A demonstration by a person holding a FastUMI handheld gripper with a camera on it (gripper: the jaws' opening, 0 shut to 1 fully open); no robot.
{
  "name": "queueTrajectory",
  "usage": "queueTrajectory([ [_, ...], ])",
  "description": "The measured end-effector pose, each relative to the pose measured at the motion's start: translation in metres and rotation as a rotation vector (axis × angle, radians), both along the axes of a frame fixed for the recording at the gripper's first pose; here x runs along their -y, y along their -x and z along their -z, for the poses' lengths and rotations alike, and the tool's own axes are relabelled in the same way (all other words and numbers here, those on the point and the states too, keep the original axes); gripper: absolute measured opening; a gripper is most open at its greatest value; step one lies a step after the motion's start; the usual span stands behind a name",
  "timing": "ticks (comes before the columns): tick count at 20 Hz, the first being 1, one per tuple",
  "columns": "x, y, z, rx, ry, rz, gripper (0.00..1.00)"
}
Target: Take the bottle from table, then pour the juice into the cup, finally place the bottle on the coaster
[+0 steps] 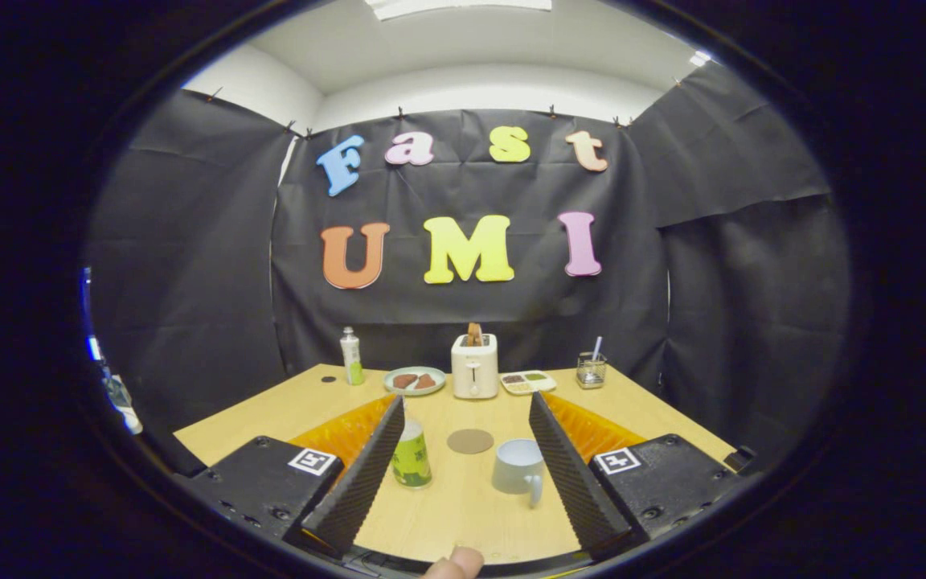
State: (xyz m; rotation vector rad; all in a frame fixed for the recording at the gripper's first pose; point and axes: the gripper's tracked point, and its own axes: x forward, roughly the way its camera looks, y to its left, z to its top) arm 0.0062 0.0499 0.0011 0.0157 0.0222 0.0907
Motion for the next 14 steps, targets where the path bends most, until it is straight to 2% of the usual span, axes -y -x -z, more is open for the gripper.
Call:
queueTrajectory([
  [8,0.006,-0.007,0.001,-0.021,0.016,0.014,1.00],
  [14,-0.009,-0.010,0.005,-0.008,0.002,-0.033,1.00],
])
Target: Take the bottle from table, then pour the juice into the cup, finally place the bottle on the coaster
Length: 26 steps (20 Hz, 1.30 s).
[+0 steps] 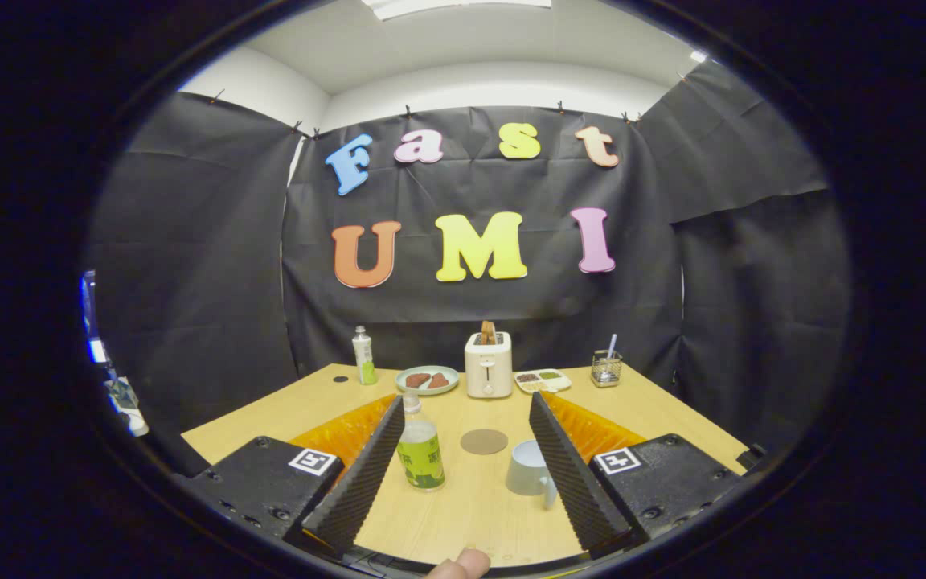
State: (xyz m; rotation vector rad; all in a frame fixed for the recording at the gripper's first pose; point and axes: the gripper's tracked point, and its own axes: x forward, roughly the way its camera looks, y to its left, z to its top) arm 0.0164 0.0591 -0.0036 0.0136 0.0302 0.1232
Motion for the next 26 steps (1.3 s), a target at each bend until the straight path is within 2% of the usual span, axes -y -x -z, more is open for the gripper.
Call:
queueTrajectory([
  [5,-0.015,-0.011,0.018,-0.004,0.046,-0.002,1.00],
  [9,-0.036,-0.029,0.042,-0.034,0.029,-0.020,1.00],
  [14,-0.048,-0.056,0.072,-0.041,0.084,0.027,1.00],
  [26,-0.090,-0.120,0.114,-0.027,0.029,0.054,1.00],
])
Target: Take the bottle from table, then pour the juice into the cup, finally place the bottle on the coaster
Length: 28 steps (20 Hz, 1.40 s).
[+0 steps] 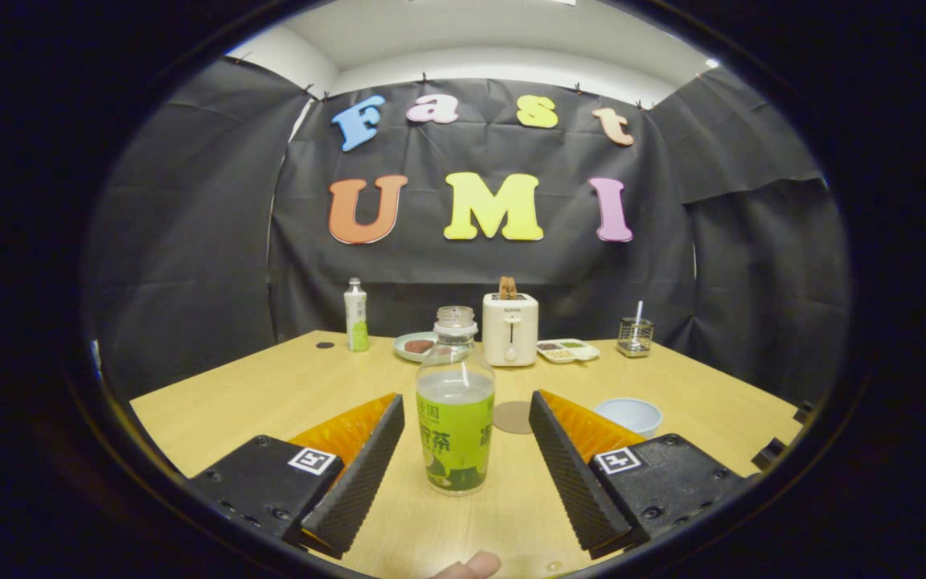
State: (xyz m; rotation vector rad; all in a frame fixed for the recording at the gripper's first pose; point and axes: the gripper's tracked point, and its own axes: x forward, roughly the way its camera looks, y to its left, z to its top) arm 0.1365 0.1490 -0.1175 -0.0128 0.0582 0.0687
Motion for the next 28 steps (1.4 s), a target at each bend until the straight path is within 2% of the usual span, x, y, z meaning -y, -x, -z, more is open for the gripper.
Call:
queueTrajectory([
  [6,-0.013,-0.028,0.010,0.001,0.029,0.027,1.00],
  [9,-0.012,-0.038,0.008,0.015,0.067,0.073,1.00],
  [13,-0.013,-0.048,0.003,0.062,0.043,0.108,1.00],
  [21,-0.015,-0.060,0.014,0.021,0.036,0.141,0.99],
  [24,-0.014,-0.058,0.014,0.013,0.024,0.148,0.84],
  [28,-0.016,-0.052,0.003,0.002,0.062,0.144,0.81],
])
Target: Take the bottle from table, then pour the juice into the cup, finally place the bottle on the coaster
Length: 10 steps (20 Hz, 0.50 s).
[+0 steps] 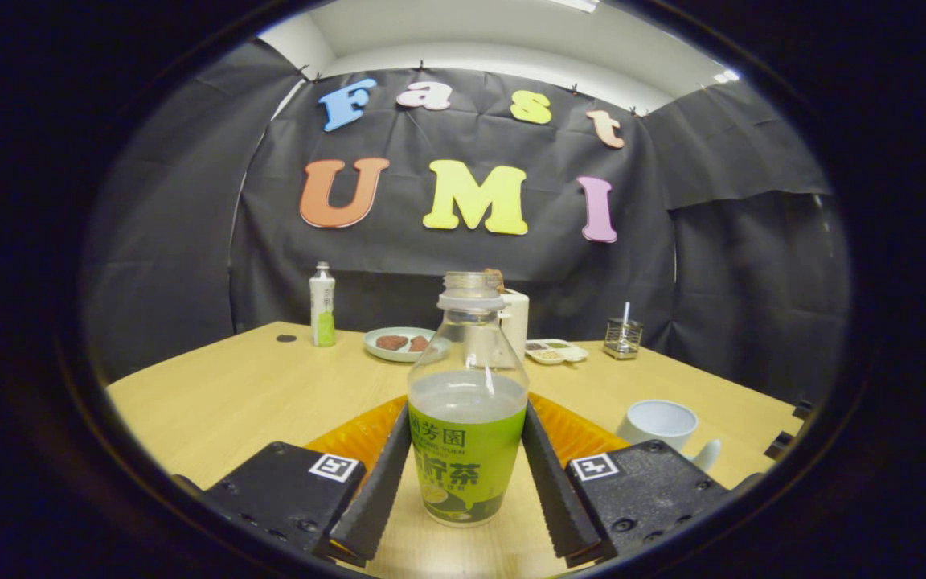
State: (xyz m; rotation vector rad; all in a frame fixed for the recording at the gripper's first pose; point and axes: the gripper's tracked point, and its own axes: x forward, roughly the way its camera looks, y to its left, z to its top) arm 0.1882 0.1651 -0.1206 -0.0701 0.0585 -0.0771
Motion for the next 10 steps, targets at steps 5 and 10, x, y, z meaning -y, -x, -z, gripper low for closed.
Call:
queueTrajectory([
  [5,-0.001,0.013,-0.038,0.016,-0.051,-0.007,0.81],
  [10,-0.008,0.020,-0.065,-0.004,-0.137,-0.068,0.80],
])
